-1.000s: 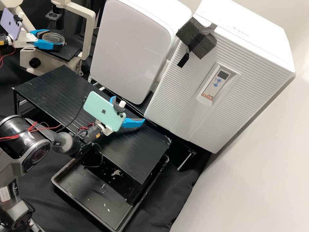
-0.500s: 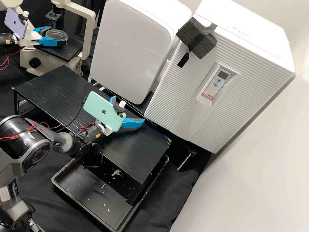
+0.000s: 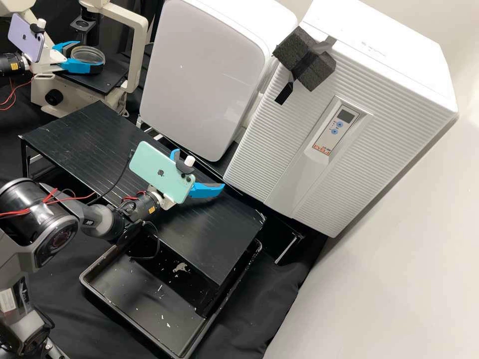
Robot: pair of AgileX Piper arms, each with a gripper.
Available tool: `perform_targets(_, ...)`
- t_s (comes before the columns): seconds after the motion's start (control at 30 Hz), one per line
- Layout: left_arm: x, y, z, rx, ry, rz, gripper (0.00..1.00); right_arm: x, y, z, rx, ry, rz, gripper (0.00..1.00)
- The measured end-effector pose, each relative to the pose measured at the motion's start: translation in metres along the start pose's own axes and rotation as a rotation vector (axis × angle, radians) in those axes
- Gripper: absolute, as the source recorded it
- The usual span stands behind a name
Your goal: Place the petri dish on the microscope
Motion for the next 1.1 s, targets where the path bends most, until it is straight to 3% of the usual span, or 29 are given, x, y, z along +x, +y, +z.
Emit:
perform_targets(0.13,0.000,0.000,0.001,0.002,-0.002,-0.001,1.00,0.000,0.000,0.000,0.000,0.000,0.000,1.00)
perform_targets(0.33,-0.002,-0.005,0.005,0.066,-0.002,-0.012,1.00,0.000,0.000,0.000,0.000,0.000,0.000,1.00)
perform_targets(0.5,-0.016,-0.004,0.009,0.084,0.033,-0.006,1.00,0.000,0.000,0.000,0.000,0.000,0.000,1.00)
perform_targets(0.63,-0.033,-0.005,0.009,0.088,0.073,0.000,1.00,0.000,0.000,0.000,0.000,0.000,0.000,1.00)
perform_targets(0.7,-0.044,-0.005,0.012,0.116,0.068,0.015,1.00,0.000,0.000,0.000,0.000,0.000,0.000,1.00)
perform_targets(0.83,-0.070,-0.010,0.019,0.129,0.090,0.039,1.00,0.000,0.000,0.000,0.000,0.000,0.000,1.00)
perform_targets(1.1,-0.123,-0.027,0.037,0.127,0.152,0.107,1.00,0.000,0.000,0.000,0.000,0.000,0.000,1.00)
